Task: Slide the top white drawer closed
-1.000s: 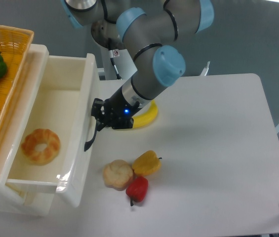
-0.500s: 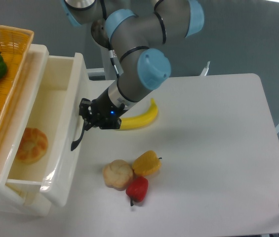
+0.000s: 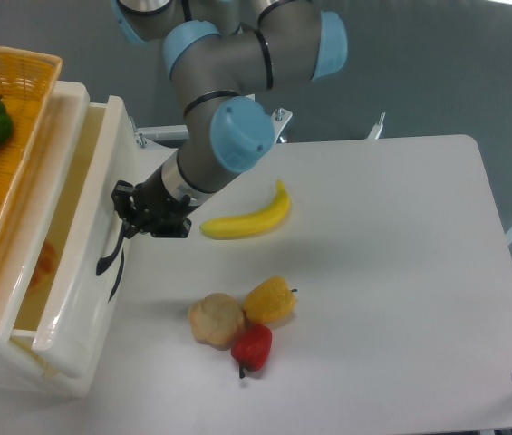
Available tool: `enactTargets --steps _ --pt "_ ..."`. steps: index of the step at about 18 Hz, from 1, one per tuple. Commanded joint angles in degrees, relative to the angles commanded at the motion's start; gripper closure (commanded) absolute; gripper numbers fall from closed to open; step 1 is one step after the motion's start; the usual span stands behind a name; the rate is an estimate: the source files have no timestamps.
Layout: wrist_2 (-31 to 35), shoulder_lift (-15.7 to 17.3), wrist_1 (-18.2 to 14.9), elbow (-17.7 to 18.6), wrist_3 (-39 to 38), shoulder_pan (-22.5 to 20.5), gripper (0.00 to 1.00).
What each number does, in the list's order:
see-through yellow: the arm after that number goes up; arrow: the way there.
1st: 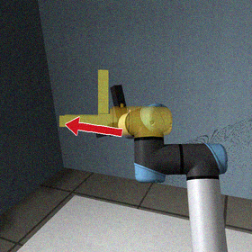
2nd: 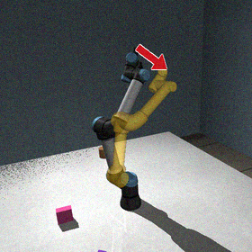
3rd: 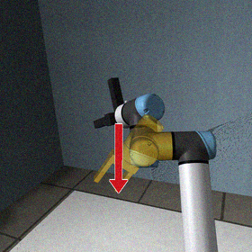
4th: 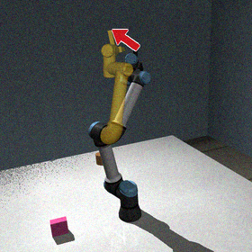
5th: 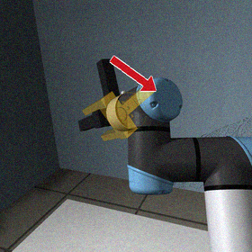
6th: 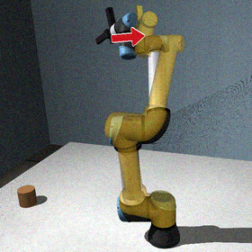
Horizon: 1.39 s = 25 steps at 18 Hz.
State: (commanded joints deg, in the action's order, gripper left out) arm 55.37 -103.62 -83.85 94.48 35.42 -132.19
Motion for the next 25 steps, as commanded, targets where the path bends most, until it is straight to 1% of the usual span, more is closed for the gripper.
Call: enactTargets --steps 8,13,14,15,16,18,22,24,25 --pt "0.0 -0.2 0.0 0.0 -1.1 2.0 0.97" --pt "0.0 -0.3 0.2 -0.1 -1.0 2.1 0.95" --pt "0.1 -0.4 0.2 -0.2 -0.7 1.9 0.93" --pt "0.1 -0.4 0.3 -0.3 -0.5 1.4 0.87" --pt "0.3 -0.4 0.8 -0.7 -0.4 0.7 0.79" --pt "0.8 -0.4 1.8 -1.5 -0.4 -1.4 0.67" --pt "0.9 -0.4 2.2 -4.2 0.5 -6.7 0.60" --pt "0.9 -0.4 2.7 -4.9 3.3 -9.9 0.50" --pt "0.9 -0.4 3.1 -5.0 4.9 -11.9 0.39"
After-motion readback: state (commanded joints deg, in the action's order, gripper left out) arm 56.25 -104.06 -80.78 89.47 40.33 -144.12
